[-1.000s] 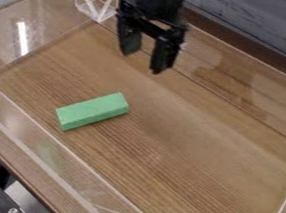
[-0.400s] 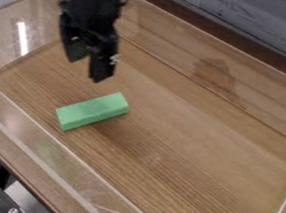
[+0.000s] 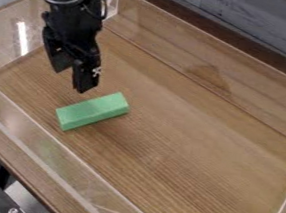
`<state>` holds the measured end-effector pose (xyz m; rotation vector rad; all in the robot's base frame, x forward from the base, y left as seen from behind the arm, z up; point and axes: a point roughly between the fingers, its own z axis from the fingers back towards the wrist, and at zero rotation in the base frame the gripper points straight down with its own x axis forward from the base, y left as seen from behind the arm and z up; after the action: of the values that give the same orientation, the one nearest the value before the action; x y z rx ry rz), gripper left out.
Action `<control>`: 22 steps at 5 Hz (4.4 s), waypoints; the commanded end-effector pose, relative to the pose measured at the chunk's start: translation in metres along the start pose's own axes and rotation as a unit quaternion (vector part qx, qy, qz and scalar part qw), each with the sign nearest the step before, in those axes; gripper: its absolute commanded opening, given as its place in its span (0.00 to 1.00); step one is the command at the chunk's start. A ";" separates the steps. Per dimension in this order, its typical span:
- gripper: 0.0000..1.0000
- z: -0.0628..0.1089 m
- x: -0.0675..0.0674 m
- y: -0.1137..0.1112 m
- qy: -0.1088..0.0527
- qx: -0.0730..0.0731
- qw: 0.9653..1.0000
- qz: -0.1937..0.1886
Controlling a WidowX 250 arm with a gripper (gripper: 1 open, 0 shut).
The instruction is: Remove the green block from inside the brown bowl and put it on the table
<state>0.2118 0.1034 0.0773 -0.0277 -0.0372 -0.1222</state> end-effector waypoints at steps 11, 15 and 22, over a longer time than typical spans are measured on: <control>1.00 -0.069 -0.005 0.010 -0.001 -0.022 0.999 0.029; 0.00 -0.070 -0.010 0.003 0.023 -0.034 0.998 0.043; 0.00 -0.017 -0.019 -0.031 0.118 -0.061 0.990 0.038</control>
<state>0.1820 0.0716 0.0501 -0.1581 0.2562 -0.0464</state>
